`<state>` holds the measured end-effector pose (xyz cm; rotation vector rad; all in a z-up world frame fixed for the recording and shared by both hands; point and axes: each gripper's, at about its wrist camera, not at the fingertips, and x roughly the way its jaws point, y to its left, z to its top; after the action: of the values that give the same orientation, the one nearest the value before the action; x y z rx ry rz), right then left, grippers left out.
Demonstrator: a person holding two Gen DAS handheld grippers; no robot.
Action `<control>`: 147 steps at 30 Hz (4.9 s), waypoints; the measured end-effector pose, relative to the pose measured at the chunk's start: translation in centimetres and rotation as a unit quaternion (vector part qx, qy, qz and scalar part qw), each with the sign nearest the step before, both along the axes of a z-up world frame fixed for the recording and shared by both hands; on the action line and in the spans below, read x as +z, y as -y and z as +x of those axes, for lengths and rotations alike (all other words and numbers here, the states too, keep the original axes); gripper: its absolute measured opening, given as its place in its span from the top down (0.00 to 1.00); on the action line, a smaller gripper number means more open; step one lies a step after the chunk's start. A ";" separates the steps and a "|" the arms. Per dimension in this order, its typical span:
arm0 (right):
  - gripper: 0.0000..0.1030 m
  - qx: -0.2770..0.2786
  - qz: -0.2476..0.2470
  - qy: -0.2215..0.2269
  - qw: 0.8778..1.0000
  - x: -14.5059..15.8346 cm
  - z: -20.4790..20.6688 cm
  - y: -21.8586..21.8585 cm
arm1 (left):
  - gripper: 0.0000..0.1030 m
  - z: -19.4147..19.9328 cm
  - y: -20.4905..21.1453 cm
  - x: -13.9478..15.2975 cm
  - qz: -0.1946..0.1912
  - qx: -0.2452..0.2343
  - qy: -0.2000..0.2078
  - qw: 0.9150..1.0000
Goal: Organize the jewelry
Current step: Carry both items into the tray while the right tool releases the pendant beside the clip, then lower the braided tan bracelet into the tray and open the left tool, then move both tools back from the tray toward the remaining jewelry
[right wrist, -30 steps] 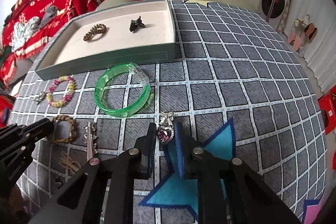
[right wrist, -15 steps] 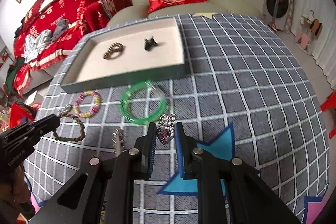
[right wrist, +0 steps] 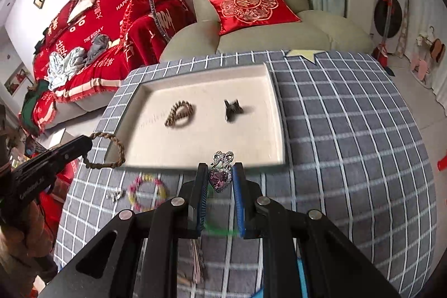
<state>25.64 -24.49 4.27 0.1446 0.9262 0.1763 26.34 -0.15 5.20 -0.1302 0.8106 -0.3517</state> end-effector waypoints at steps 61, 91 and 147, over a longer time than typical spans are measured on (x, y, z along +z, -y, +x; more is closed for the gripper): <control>0.34 -0.028 0.024 -0.016 0.999 -4.7 8.8 -1.3 | 0.79 10.8 4.4 -8.7 0.173 0.037 -0.037 0.983; 0.23 -0.053 0.062 -0.009 0.997 -3.8 4.3 1.1 | 0.78 10.6 3.8 -8.0 0.149 0.044 -0.033 0.987; 0.03 -0.074 -0.002 -0.077 0.994 -7.5 -3.5 3.2 | 0.01 -3.2 -2.0 -10.0 0.169 0.011 -0.029 0.985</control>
<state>22.13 -27.65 -3.27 0.2246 1.0656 0.0267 23.14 1.86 -4.83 0.1684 0.9137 -0.1865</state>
